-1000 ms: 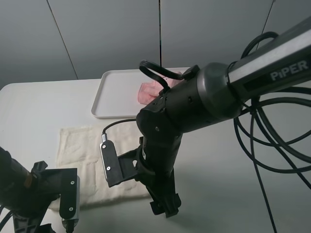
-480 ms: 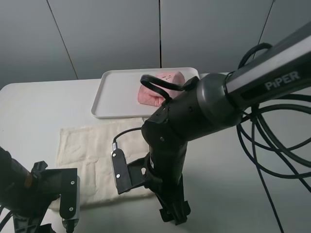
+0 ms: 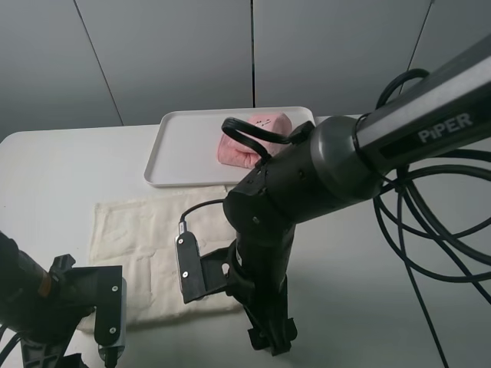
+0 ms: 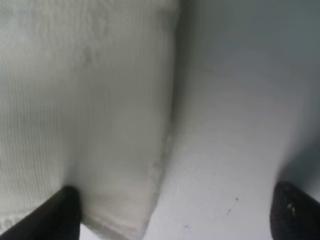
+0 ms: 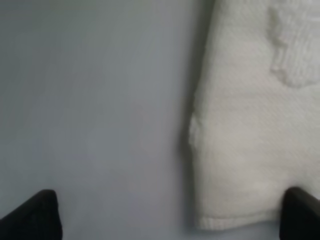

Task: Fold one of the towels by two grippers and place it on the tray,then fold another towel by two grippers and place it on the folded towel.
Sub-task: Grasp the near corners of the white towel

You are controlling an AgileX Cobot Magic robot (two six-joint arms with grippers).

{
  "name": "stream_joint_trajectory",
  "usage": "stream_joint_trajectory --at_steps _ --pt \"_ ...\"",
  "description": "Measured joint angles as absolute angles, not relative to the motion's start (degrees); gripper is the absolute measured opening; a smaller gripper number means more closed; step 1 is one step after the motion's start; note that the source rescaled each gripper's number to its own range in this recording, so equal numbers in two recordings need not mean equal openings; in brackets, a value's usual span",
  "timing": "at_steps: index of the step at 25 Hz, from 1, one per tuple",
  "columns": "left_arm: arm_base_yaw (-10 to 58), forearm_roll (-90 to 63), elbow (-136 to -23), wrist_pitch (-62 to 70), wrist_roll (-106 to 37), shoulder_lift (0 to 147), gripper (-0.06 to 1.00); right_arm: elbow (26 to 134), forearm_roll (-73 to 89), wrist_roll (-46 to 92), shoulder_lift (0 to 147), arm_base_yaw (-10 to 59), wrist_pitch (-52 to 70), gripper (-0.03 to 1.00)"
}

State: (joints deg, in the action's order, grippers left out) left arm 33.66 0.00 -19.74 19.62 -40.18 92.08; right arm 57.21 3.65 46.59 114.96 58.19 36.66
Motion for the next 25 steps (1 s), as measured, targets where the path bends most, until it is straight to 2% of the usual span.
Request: stream_joint_trajectory --at_steps 11,14,17,19,25 --pt "33.7 0.0 -19.7 19.6 -40.2 92.1 0.99 57.2 3.6 43.7 115.1 58.2 34.3 0.74" --pt "33.7 0.0 -19.7 19.6 -40.2 92.1 0.99 57.2 3.7 42.8 115.1 58.2 33.3 0.54" --pt "33.7 0.0 -19.7 19.6 -40.2 92.1 0.99 57.1 3.7 42.3 115.1 58.2 32.1 0.21" --pt "33.7 0.0 -19.7 19.6 -40.2 92.1 0.99 57.1 3.7 41.9 115.2 58.2 31.5 0.04" --pt "33.7 0.0 -19.8 19.6 -40.2 92.1 0.99 57.1 3.7 41.8 115.2 58.2 31.4 0.00"
